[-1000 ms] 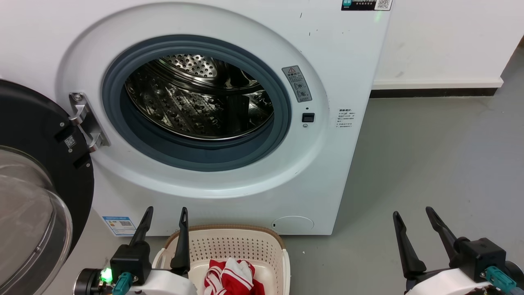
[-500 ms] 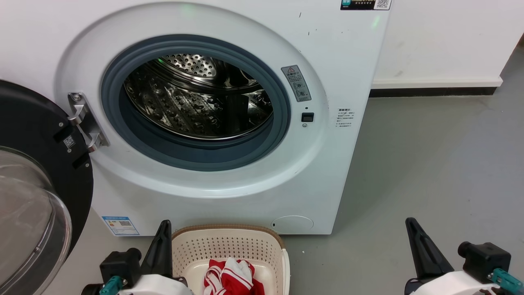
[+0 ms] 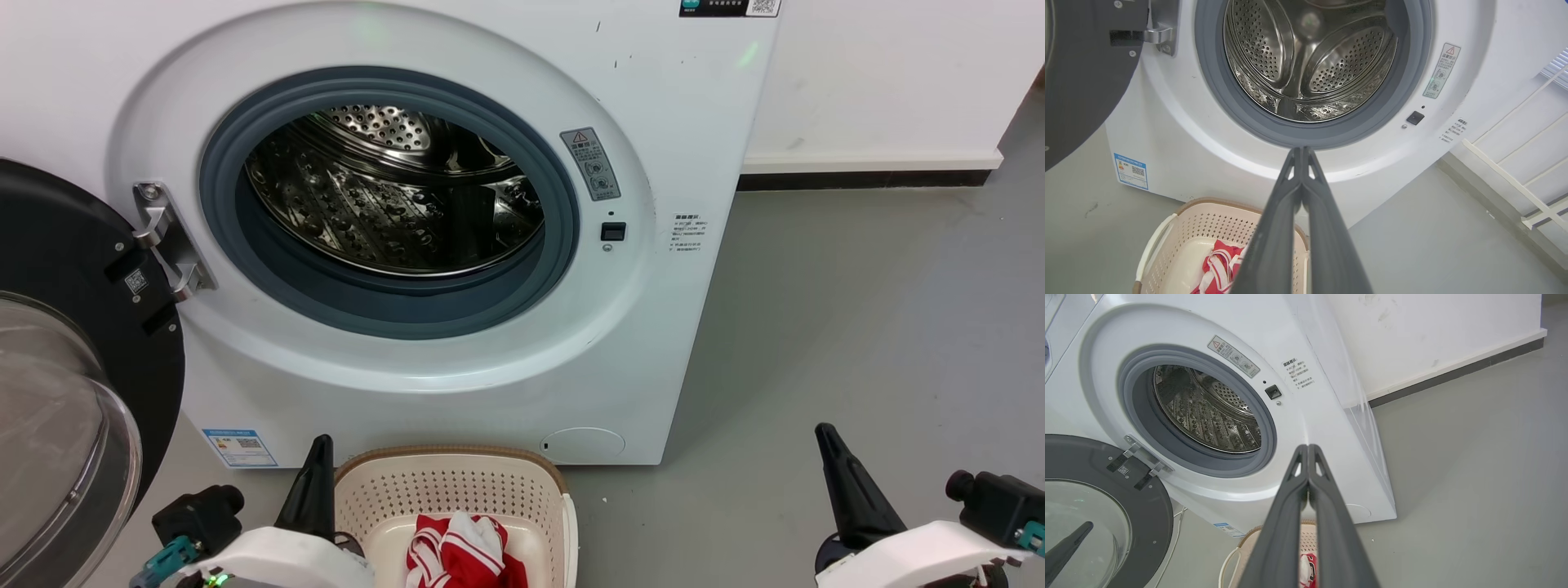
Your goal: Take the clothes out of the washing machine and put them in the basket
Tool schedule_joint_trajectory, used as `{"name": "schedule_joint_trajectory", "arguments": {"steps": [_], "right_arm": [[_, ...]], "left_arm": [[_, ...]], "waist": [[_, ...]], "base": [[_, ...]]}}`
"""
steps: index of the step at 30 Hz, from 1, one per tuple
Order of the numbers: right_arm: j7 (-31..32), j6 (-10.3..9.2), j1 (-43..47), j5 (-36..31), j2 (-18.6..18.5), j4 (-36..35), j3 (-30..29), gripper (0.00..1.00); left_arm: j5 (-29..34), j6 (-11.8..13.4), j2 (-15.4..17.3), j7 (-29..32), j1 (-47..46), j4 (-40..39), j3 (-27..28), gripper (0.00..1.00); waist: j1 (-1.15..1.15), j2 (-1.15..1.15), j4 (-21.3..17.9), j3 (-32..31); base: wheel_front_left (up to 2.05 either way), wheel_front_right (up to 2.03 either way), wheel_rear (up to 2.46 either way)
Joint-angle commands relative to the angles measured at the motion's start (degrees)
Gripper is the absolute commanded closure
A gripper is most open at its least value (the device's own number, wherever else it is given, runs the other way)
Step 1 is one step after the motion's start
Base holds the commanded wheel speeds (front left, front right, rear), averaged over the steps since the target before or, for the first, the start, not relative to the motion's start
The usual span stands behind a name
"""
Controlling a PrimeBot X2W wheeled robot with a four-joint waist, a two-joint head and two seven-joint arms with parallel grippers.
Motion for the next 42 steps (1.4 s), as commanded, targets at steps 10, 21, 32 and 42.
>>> {"name": "schedule_joint_trajectory", "arguments": {"steps": [10,21,32,42], "right_arm": [[0.4,-0.01,-3.6,12.3,-0.8,1.9,-0.7,1.0],[0.9,-0.01,-5.1,21.2,-1.0,3.9,-1.3,1.0],[1.4,-0.01,-6.6,29.1,-1.1,5.7,-2.0,1.0],[2.0,-0.02,-7.7,35.5,-1.1,7.2,-2.6,1.0]], "left_arm": [[-12.0,-1.5,0.4,1.4,-3.1,1.2,1.5,1.0],[-20.8,-2.5,0.3,2.7,-4.2,2.5,2.6,1.0],[-28.6,-3.3,0.1,3.8,-5.2,3.7,3.7,1.0],[-35.0,-4.1,-0.1,4.9,-6.0,4.8,4.6,1.0]], "waist": [[0.0,0.0,0.0,0.2],[0.0,0.0,0.0,0.4],[0.0,0.0,-0.1,0.6],[0.0,0.0,-0.1,0.8]], "base": [[0.0,0.0,0.0],[0.0,0.0,0.0],[0.0,0.0,0.0],[0.0,0.0,0.0]]}}
